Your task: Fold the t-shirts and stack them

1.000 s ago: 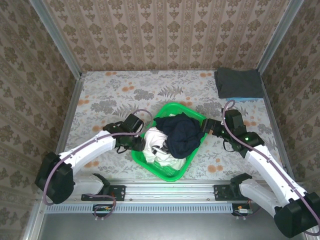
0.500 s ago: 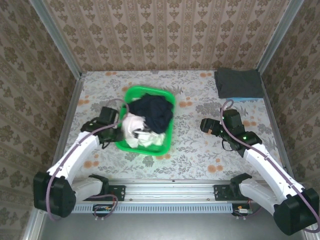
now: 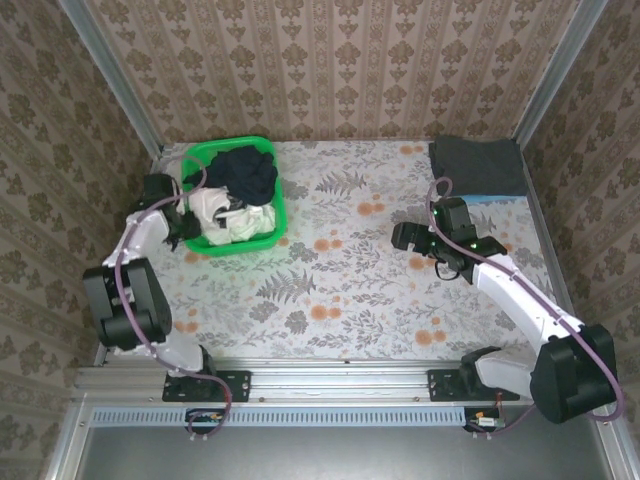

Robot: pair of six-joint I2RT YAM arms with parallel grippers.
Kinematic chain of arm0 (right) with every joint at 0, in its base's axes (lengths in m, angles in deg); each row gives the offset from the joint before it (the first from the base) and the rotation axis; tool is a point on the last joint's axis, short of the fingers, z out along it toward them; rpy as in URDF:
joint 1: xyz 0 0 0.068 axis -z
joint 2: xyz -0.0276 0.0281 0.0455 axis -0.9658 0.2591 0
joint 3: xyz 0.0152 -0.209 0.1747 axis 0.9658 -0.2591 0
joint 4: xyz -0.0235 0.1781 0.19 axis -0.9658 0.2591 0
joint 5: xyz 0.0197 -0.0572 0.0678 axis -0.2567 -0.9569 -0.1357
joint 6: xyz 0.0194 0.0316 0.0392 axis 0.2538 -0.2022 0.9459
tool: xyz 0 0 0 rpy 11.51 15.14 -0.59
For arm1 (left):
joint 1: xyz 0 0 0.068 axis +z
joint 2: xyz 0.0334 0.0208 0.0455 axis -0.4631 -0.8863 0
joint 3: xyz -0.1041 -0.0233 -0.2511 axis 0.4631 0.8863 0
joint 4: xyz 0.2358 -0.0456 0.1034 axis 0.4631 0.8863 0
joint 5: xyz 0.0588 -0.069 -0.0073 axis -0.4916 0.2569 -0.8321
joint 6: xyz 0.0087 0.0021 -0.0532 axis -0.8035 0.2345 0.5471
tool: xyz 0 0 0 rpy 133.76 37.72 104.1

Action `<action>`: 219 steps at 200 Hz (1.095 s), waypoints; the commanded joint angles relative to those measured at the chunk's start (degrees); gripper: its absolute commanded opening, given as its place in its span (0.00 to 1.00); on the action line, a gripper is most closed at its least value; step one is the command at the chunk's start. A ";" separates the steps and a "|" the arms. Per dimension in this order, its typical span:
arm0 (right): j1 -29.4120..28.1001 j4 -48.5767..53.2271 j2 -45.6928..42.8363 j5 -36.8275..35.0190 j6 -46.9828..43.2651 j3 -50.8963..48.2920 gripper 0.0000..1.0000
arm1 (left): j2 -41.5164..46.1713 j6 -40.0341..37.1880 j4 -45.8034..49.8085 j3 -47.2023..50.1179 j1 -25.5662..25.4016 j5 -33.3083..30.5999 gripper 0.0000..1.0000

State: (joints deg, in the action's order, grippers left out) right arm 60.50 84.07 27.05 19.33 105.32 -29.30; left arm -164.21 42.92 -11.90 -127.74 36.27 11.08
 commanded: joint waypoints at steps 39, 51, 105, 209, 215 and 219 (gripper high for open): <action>0.97 0.69 1.37 1.21 -3.42 2.51 1.00 | 6.24 3.45 14.44 -9.86 -3.33 -7.93 0.99; 1.54 0.25 1.92 1.22 -3.81 2.66 1.00 | 8.78 7.31 16.55 -11.05 -8.72 -11.55 1.00; 4.58 -1.73 4.83 6.03 -3.11 4.14 1.00 | -6.84 22.04 15.57 -21.99 -38.04 -16.49 0.89; 5.43 -0.41 2.91 7.44 -2.21 3.54 1.00 | -16.80 17.57 12.20 -17.43 -32.56 -17.29 0.28; 5.43 -0.12 3.01 7.51 -2.23 3.79 1.00 | -16.37 15.81 11.52 -16.70 -31.35 -16.52 0.25; 5.47 -0.05 3.07 7.54 -2.26 3.97 1.00 | -16.09 14.97 10.90 -16.21 -30.48 -16.12 0.23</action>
State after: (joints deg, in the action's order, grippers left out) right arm 65.72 83.00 30.66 25.56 102.65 -27.09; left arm -184.19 61.89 -0.38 -146.73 0.25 -4.06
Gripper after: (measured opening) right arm 0.999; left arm 0.280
